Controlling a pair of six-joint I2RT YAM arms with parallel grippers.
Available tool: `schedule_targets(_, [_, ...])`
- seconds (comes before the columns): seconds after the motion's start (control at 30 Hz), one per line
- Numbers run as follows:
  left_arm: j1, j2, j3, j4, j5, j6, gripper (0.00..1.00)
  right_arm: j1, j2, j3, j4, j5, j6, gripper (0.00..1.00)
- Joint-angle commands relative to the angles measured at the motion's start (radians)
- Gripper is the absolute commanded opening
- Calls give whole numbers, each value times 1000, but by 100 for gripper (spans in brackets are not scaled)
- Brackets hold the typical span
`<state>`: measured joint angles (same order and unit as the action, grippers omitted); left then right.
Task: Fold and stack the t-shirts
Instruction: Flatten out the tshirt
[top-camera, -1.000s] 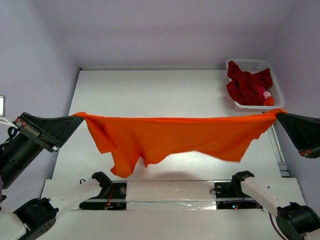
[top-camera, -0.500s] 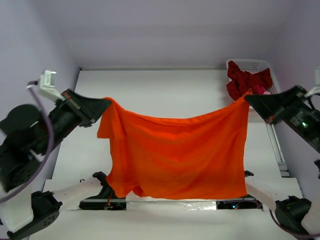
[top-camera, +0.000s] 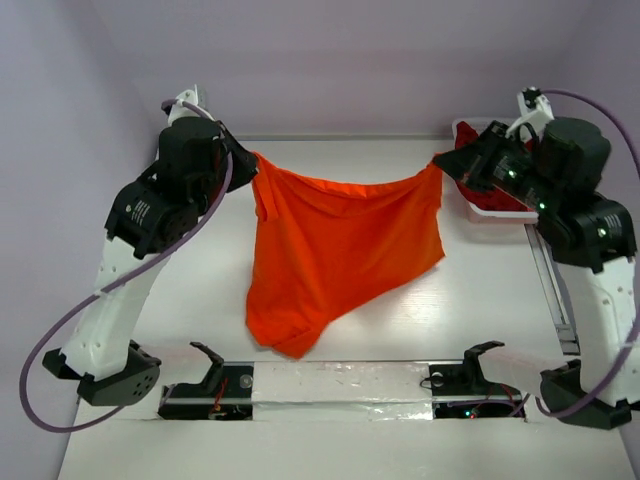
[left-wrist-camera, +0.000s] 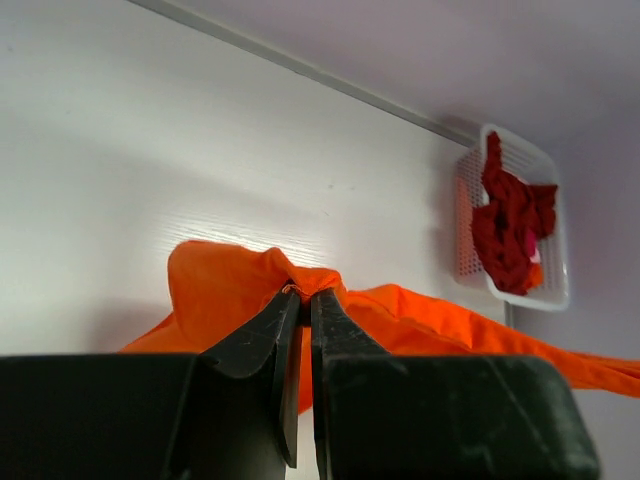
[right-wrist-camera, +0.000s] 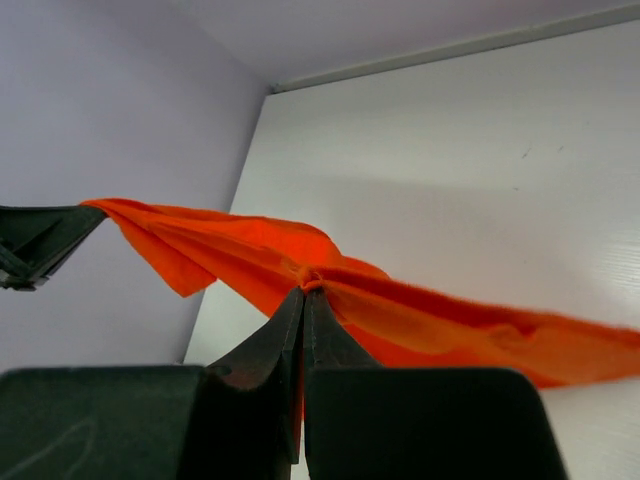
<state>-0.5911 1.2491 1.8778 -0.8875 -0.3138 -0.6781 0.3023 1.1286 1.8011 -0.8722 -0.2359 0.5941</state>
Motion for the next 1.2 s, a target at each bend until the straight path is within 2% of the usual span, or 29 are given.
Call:
schedule_targets(0.0, [60,-4,84,98,2,55,0,-2,69,42,125,3,-42,0])
schedule_targets(0.13, [97,18,178,85,47,95,0,-2,169,287,12,-20,-66,0])
schedule_targets(0.3, [97,-49,188,94,105,66,0,-2,172,374,-8,-94,-16,0])
schedule_targets(0.47, [106,-201,100,140,185,57,0,-2,30,284,21,-140,-8,0])
schedule_targets(0.63, [106,-365,-18,185,272,63,0,-2,-143,144,24,-125,-73,0])
schedule_targets(0.87, [106,-591,-55,208,525,16,0,-2,-421,69,19,-103,-99,0])
schedule_targets(0.97, [106,-756,-142,333,602,-49,0,-2,-618,0,65,-83,-79,0])
schedule_targets(1.17, [106,-882,-304,337,549,-77,0,-2,-783,-138,52,-72,-65,0])
